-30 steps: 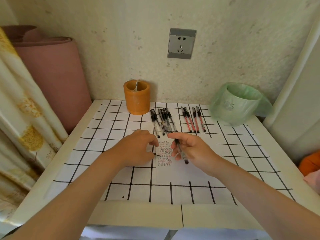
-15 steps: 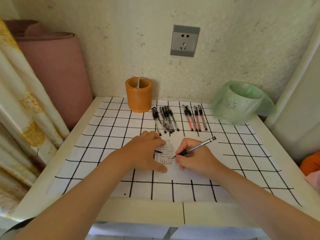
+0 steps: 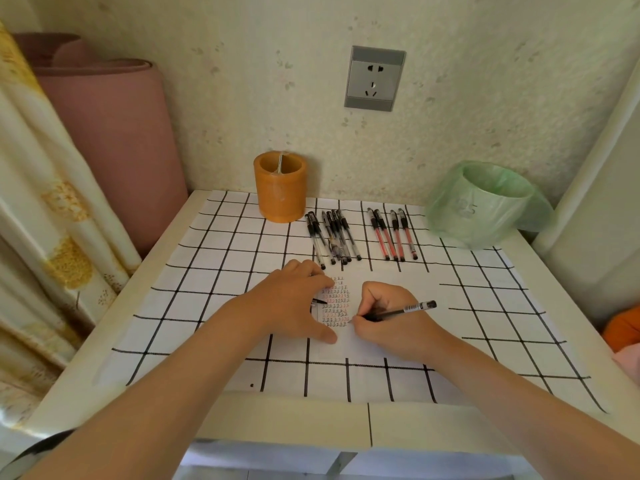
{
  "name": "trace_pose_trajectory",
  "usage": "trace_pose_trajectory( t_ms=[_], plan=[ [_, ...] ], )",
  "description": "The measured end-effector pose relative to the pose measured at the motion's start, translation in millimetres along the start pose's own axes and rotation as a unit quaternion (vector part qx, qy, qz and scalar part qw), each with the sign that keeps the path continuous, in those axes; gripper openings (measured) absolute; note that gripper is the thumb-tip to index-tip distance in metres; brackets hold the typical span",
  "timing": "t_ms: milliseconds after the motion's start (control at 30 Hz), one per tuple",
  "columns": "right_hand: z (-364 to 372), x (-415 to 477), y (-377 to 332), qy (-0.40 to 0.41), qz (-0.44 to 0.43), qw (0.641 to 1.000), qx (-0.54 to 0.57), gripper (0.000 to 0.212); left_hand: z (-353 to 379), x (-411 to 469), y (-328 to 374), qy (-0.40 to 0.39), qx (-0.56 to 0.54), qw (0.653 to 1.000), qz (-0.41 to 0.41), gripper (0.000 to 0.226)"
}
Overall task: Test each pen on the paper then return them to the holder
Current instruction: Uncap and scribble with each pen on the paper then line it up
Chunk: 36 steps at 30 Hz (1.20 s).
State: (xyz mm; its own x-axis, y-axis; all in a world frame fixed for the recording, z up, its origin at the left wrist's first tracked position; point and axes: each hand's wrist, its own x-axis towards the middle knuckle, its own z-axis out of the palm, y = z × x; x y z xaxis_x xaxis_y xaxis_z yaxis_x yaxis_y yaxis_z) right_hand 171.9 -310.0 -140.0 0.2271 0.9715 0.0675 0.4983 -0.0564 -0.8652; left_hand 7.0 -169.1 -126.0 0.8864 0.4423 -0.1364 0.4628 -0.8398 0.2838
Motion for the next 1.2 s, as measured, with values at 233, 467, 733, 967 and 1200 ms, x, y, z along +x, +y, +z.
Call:
trace_pose_trajectory(
  t_ms=[233, 467, 733, 967, 1200],
  plan=[
    [2.4, 0.9, 0.2, -0.003, 0.004, 1.000, -0.027, 0.022, -0.8, -0.7, 0.8, -0.002, -0.003, 1.000, -0.003, 0.101],
    [2.9, 0.6, -0.9, -0.004, 0.001, 0.999, -0.040, 0.023, -0.8, -0.7, 1.1, -0.004, -0.002, 1.000, -0.006, 0.101],
    [3.3, -0.2, 1.4, 0.002, -0.016, 1.000, -0.026, 0.022, -0.7, 0.2, 1.5, -0.007, -0.003, 1.000, -0.008, 0.101],
    [0.9, -0.2, 2.1, -0.014, -0.012, 0.999, -0.029, 0.022, -0.7, 0.3, 1.6, -0.006, -0.001, 1.000, -0.008, 0.101],
    [3.3, 0.7, 0.1, -0.007, -0.006, 0.999, -0.042, 0.025, -1.1, -0.6, 1.6, -0.006, -0.003, 1.000, -0.008, 0.101]
  ],
)
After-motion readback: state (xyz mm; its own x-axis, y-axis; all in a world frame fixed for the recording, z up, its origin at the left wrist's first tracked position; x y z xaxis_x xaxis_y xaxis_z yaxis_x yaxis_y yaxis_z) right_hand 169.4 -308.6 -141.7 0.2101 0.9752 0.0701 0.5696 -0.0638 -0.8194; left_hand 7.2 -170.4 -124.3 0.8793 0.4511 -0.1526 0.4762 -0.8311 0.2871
